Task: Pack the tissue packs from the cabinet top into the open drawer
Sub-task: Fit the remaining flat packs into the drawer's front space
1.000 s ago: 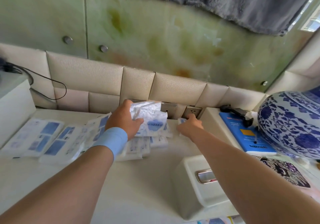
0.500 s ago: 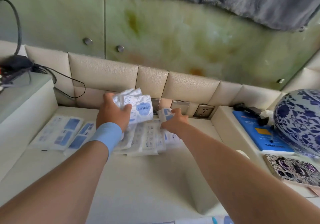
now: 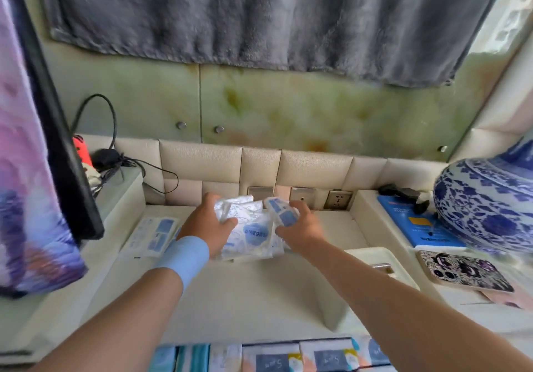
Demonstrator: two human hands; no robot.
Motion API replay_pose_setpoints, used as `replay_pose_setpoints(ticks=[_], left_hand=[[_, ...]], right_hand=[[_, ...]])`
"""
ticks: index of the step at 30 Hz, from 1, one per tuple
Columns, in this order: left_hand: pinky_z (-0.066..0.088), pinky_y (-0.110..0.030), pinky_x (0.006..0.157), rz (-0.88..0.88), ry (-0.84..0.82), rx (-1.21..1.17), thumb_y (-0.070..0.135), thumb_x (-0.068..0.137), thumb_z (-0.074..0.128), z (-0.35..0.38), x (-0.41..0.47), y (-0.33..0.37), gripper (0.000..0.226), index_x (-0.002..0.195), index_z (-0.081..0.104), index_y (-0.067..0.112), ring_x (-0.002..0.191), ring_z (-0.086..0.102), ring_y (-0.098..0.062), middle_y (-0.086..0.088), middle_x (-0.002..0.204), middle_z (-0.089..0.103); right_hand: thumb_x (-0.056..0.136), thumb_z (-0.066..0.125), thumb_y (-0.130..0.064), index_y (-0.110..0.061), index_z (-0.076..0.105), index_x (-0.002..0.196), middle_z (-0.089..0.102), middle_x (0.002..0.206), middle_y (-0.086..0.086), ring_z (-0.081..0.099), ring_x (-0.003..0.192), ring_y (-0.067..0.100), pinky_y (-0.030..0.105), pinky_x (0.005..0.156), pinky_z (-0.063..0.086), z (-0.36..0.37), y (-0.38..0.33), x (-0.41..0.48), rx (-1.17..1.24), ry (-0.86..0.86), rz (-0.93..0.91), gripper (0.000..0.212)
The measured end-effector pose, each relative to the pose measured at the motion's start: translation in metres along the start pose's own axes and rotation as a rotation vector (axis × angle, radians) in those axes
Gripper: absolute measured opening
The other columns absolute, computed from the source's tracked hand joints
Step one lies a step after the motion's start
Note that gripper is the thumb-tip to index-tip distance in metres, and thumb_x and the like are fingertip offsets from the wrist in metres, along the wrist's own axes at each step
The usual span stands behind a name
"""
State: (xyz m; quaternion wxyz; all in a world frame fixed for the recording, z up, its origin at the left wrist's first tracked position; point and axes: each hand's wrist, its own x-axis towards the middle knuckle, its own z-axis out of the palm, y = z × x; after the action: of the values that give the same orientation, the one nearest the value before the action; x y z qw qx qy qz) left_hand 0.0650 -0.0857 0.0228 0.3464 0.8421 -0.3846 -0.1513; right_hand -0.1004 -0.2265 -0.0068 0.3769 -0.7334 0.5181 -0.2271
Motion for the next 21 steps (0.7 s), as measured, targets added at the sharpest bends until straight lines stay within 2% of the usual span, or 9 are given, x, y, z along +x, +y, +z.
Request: replay_pose_setpoints(ticks=[3,5,7,9,12,14,17,19,21], left_hand=[[0.044,-0.031,0.076,-0.05,-0.075,0.117,0.041,0.09,0.06,-0.011,-0.03,-0.01,0.057,0.138,0.033,0.027,0.104,0.058,-0.031,-0.007,0.126,0.057],[0.042,-0.03,0.079,-0.088,-0.172,0.21,0.042,0.091,0.059,-0.019,-0.051,-0.02,0.062,0.144,0.029,0.028,0.112,0.056,-0.031,-0.008,0.134,0.053],[0.043,-0.03,0.083,-0.117,-0.259,0.255,0.044,0.091,0.06,-0.025,-0.074,-0.032,0.067,0.147,0.027,0.029,0.116,0.055,-0.031,-0.007,0.139,0.05],[0.044,-0.031,0.084,-0.151,-0.297,0.219,0.043,0.089,0.063,-0.03,-0.098,-0.044,0.066,0.145,0.03,0.029,0.109,0.056,-0.028,-0.006,0.138,0.051],[0.041,-0.03,0.083,-0.213,-0.332,0.179,0.041,0.09,0.064,-0.029,-0.13,-0.059,0.065,0.144,0.033,0.025,0.11,0.054,-0.027,-0.007,0.141,0.048],[0.044,-0.033,0.089,-0.246,-0.369,0.16,0.041,0.088,0.065,-0.022,-0.148,-0.07,0.066,0.143,0.034,0.023,0.112,0.054,-0.028,-0.007,0.139,0.049],[0.043,-0.031,0.092,-0.315,-0.387,0.134,0.039,0.088,0.065,-0.005,-0.178,-0.089,0.064,0.142,0.035,0.023,0.116,0.053,-0.03,-0.009,0.137,0.05],[0.042,-0.03,0.092,-0.359,-0.351,0.085,0.035,0.088,0.066,0.008,-0.196,-0.104,0.063,0.142,0.036,0.019,0.119,0.053,-0.03,-0.01,0.138,0.05],[0.042,-0.03,0.096,-0.384,-0.272,0.053,0.034,0.085,0.069,0.018,-0.214,-0.12,0.072,0.144,0.032,0.016,0.124,0.051,-0.03,-0.011,0.142,0.048]], right_hand=[[0.079,0.069,-0.032,-0.035,0.039,0.142,0.046,0.133,0.003,0.054,0.104,0.022,0.029,0.081,0.048,0.002,-0.001,-0.041,-0.126,-0.076,0.008,0.07],[0.083,0.066,-0.038,-0.032,0.036,0.145,0.044,0.138,0.005,0.05,0.104,0.022,0.027,0.082,0.041,0.002,-0.001,-0.064,-0.184,-0.176,0.033,0.069],[0.086,0.065,-0.037,-0.027,0.037,0.146,0.048,0.132,0.008,0.053,0.101,0.024,0.031,0.082,0.045,0.003,-0.004,-0.088,-0.081,-0.261,0.048,0.067],[0.086,0.067,-0.032,-0.022,0.039,0.145,0.05,0.123,0.007,0.055,0.098,0.024,0.034,0.082,0.049,0.007,-0.006,-0.116,0.013,-0.336,0.048,0.066],[0.082,0.071,-0.033,-0.023,0.041,0.144,0.05,0.128,0.007,0.057,0.102,0.024,0.035,0.086,0.051,0.014,0.0,-0.152,-0.039,-0.4,-0.013,0.07],[0.077,0.072,-0.037,-0.027,0.041,0.144,0.049,0.13,0.006,0.057,0.105,0.023,0.036,0.089,0.053,0.015,0.004,-0.173,-0.122,-0.408,-0.068,0.075],[0.073,0.073,-0.037,-0.032,0.036,0.147,0.042,0.134,0.004,0.055,0.108,0.023,0.031,0.084,0.05,0.015,0.008,-0.2,-0.222,-0.445,-0.152,0.082],[0.072,0.076,-0.037,-0.034,0.03,0.149,0.036,0.137,0.002,0.052,0.112,0.023,0.03,0.087,0.05,0.018,0.014,-0.217,-0.289,-0.479,-0.218,0.09],[0.069,0.079,-0.038,-0.035,0.024,0.151,0.032,0.138,0.002,0.051,0.116,0.024,0.031,0.092,0.05,0.02,0.02,-0.232,-0.325,-0.499,-0.277,0.099]])
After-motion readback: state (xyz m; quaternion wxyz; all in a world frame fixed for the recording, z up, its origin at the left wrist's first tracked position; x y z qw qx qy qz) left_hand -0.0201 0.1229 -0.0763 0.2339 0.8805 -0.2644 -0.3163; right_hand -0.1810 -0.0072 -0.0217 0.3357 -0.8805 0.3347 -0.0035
